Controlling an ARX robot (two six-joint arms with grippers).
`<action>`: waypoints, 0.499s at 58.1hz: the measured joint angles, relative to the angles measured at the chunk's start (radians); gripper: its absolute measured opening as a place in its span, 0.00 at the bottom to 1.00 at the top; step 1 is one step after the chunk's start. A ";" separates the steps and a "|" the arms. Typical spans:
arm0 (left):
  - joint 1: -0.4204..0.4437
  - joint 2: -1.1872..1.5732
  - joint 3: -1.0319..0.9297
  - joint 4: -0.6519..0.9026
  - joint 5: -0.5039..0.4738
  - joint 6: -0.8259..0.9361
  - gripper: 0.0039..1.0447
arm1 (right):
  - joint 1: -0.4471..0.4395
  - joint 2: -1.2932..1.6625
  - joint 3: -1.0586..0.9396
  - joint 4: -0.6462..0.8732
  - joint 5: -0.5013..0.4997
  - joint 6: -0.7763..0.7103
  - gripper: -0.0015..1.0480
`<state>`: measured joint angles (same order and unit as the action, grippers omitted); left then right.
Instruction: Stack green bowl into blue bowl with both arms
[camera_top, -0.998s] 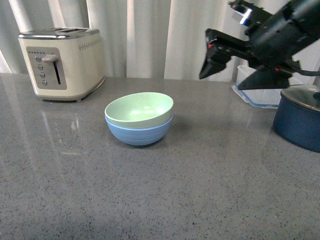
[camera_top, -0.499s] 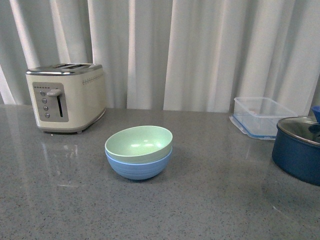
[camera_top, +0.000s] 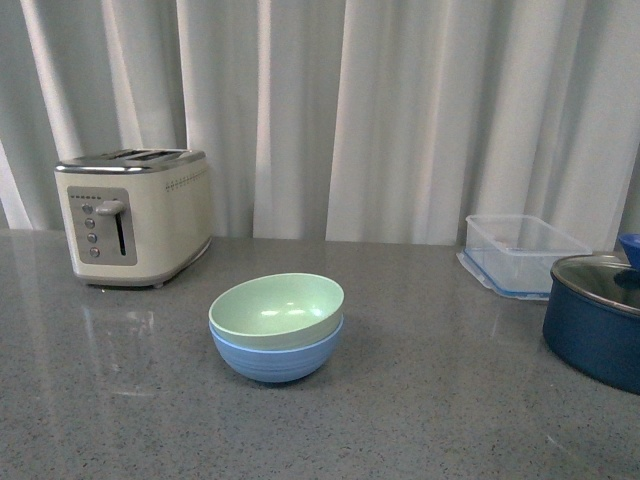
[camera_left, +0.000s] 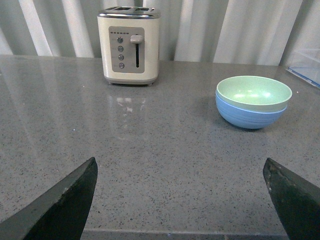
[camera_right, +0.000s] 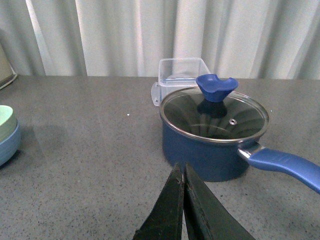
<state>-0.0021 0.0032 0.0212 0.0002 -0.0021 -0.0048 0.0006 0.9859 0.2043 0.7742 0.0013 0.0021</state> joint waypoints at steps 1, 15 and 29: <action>0.000 0.000 0.000 0.000 0.000 0.000 0.94 | 0.000 -0.013 -0.009 -0.003 0.001 0.000 0.01; 0.000 0.000 0.000 0.000 0.000 0.000 0.94 | 0.000 -0.176 -0.103 -0.077 0.000 0.000 0.01; 0.000 0.000 0.000 0.000 0.000 0.000 0.94 | 0.000 -0.330 -0.166 -0.161 -0.001 0.000 0.01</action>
<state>-0.0021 0.0032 0.0212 0.0002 -0.0021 -0.0048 0.0006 0.6563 0.0387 0.6132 0.0006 0.0017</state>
